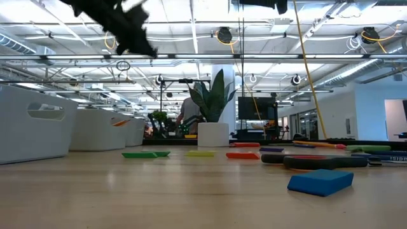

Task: Sort crayons/erasers/pens/pencils in bins
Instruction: Put the blue crayon into the top gray bin

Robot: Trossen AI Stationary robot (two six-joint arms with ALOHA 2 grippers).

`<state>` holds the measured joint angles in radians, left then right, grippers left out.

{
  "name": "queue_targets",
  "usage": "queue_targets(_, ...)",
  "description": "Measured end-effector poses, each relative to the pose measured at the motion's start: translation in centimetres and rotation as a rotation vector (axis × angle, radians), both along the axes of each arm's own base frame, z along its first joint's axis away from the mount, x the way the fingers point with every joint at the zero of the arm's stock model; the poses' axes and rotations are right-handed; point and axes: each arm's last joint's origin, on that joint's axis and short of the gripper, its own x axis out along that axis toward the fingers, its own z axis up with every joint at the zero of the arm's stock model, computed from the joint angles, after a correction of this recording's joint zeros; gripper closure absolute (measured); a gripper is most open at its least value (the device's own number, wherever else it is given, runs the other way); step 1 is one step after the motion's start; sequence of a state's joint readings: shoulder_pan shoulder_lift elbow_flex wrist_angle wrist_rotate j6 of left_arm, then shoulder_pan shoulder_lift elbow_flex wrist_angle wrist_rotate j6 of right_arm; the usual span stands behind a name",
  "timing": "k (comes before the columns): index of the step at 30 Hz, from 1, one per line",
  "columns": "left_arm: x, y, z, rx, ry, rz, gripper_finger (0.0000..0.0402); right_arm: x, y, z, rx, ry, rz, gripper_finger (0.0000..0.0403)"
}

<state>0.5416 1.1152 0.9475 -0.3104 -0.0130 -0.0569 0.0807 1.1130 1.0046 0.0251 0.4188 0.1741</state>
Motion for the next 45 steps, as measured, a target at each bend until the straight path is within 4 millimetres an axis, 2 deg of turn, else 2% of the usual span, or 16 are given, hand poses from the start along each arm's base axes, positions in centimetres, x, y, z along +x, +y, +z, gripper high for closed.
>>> queue_targets(5,-3.2,5.5,-2.2,-0.177,0.277,0.247,0.0373,0.7,0.1,-1.5,0.074,0.083,-0.015,0.0173)
queue_targets(8,-4.5,8.5,-4.3,-0.327,0.418,0.352,0.0387,1.4,0.2,-2.5,0.1,0.126,-0.006,0.0174)
queue_targets(11,-4.9,10.9,-6.9,-0.455,0.522,0.412,0.0383,2.3,0.3,-3.5,0.123,0.16,0.017,0.0174)
queue_targets(15,-5.1,12.8,-10.3,-0.56,0.626,0.468,0.0359,3.8,0.6,-4.6,0.133,0.258,0.05,0.0174)
queue_targets(18,-5.1,13.7,-12.4,-0.606,0.681,0.499,0.0357,5.1,0.8,-5.1,0.136,0.369,0.089,0.0174)
queue_targets(21,-5.2,14.2,-13.7,-0.646,0.701,0.518,0.0366,6.3,1.0,-5.8,0.131,0.481,0.123,0.0174)
queue_targets(24,-5.3,14.4,-14.1,-0.666,0.705,0.548,0.0366,7.1,1.2,-6.3,0.123,0.553,0.134,0.0174)
queue_targets(27,-5.3,14.4,-14.1,-0.664,0.704,0.549,0.0336,7.6,1.5,-7.3,0.114,0.617,0.169,0.0174)
queue_targets(32,-5.5,14.3,-13.5,-0.656,0.69,0.556,0.025,7.5,2.9,-8.0,0.047,0.689,0.263,0.0174)
queue_targets(34,-5.7,13.9,-12.7,-0.663,0.664,0.539,0.0219,7.2,3.6,-8.1,-0.001,0.718,0.301,0.0174)
queue_targets(39,-5.9,11.9,-8.5,-0.634,0.508,0.465,0.0176,5.8,5.3,-8.9,-0.038,0.851,0.364,0.0174)
queue_targets(45,-5.2,6.7,-2.6,-0.502,0.313,0.243,0.0172,3.7,7.5,-12.0,0.018,0.977,0.457,0.0174)
